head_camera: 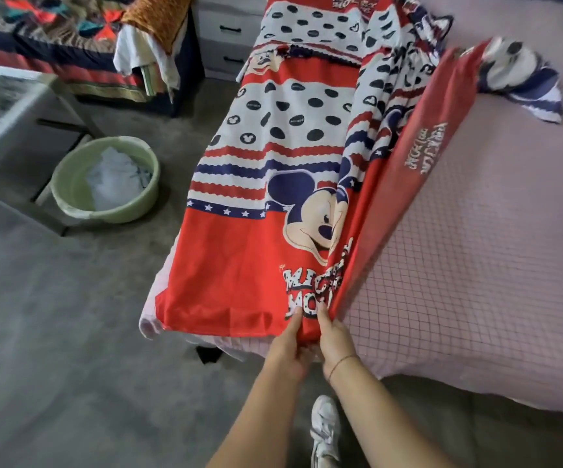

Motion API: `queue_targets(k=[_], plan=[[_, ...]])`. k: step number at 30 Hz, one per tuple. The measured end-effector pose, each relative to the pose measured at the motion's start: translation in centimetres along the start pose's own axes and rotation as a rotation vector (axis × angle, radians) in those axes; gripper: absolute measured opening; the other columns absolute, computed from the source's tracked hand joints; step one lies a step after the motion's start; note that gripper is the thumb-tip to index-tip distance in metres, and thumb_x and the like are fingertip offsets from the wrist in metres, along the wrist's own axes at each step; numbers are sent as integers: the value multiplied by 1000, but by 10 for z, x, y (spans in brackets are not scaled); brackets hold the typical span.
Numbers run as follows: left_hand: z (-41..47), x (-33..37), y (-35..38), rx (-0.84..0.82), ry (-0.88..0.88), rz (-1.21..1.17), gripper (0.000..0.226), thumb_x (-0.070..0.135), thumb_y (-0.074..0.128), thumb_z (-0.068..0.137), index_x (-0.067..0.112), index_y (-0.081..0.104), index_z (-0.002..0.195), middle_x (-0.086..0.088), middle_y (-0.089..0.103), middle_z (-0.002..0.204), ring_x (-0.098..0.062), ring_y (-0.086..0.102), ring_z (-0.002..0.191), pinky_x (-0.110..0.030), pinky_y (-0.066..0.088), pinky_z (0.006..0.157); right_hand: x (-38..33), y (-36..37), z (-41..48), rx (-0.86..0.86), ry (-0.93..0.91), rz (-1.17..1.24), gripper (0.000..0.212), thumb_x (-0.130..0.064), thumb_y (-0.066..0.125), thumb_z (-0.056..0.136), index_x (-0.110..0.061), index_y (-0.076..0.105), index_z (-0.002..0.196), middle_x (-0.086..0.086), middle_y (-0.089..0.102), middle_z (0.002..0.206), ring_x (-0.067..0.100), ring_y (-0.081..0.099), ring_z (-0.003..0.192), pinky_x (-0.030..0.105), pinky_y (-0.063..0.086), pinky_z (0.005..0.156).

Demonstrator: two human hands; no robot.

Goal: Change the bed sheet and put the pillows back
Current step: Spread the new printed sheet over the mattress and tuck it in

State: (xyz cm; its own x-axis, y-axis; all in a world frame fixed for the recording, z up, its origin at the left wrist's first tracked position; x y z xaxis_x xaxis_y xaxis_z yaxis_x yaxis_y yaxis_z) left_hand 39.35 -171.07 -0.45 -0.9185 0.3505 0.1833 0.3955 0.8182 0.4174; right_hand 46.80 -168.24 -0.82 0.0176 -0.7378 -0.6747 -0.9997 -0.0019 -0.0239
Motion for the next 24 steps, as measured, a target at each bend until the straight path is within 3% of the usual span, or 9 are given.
queue_targets(k=[2, 5, 8, 11, 16, 19, 21, 22, 24], plan=[[3, 4, 6, 40, 75, 26, 56, 23, 76, 74, -2, 61, 122, -19, 72, 101, -29, 71, 85, -37, 59, 71, -8, -10, 8, -42, 30, 29, 30, -44, 58, 92, -17, 70, 94, 10, 75, 94, 32, 71, 91, 51, 56, 85], [-3, 8, 7, 59, 152, 51, 29, 15, 64, 92, -3, 60, 115, -14, 73, 80, -21, 71, 61, -25, 56, 48, -25, -27, 33, -80, 61, 66, 28, -38, 63, 90, -13, 68, 102, 14, 73, 100, 33, 69, 96, 54, 53, 89], [-4, 11, 2, 52, 199, 73, 37, 17, 63, 92, -2, 58, 124, -12, 74, 90, -18, 73, 68, -24, 56, 52, -48, -30, 62, -70, 60, 80, 21, -29, 66, 89, -13, 65, 101, 13, 71, 103, 29, 67, 93, 49, 52, 93], [-2, 12, -2, 45, 223, 64, 34, 16, 62, 93, 1, 59, 124, -12, 74, 96, -18, 74, 72, -27, 58, 56, -70, -27, 90, -49, 78, 85, 28, -23, 68, 88, -9, 64, 111, 13, 70, 103, 24, 66, 82, 39, 56, 77], [-7, 24, -4, 3, 259, 63, 19, 12, 60, 92, 4, 65, 109, -6, 76, 82, -15, 73, 66, -29, 61, 61, -111, -34, 123, 29, 106, 131, 40, -13, 63, 90, -4, 55, 128, 3, 69, 63, 18, 65, 58, 29, 56, 47], [-6, 31, -7, 13, 271, 72, 10, 12, 59, 93, 6, 64, 100, -4, 75, 75, -13, 71, 61, -24, 57, 54, -138, -41, 135, 57, 68, 173, 42, -13, 63, 91, -5, 51, 131, 8, 70, 88, 19, 62, 64, 34, 58, 63], [-5, 35, -7, 17, 285, 55, 11, 11, 60, 93, 5, 64, 101, -4, 75, 76, -13, 71, 62, -23, 57, 54, -151, -51, 148, 104, 28, 186, 48, -20, 66, 90, -9, 49, 134, 9, 63, 117, 22, 62, 80, 36, 59, 61], [-5, 37, -5, 17, 291, 47, 12, 11, 59, 93, 5, 64, 102, -5, 75, 76, -13, 71, 62, -23, 57, 54, -158, -57, 153, 144, 1, 172, 49, -26, 67, 90, -10, 50, 133, 9, 61, 123, 24, 62, 89, 37, 58, 61], [-6, 40, -4, 6, 293, 49, 12, 10, 58, 94, 5, 65, 102, -4, 75, 78, -12, 72, 63, -23, 56, 54, -168, -72, 154, 262, -52, 85, 48, -35, 62, 92, -7, 53, 130, 10, 60, 126, 26, 61, 98, 43, 55, 77]])
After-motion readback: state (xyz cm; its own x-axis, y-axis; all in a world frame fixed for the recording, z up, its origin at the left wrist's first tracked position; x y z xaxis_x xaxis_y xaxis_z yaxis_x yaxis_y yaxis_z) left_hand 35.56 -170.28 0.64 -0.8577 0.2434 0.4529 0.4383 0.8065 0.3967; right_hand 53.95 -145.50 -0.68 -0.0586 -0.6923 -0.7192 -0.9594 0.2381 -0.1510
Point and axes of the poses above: each hand's wrist, its own z-axis towards the middle knuckle, its own y-axis out of the palm, x = y × z, the point moved 1 cm from there along z, towards the middle knuckle
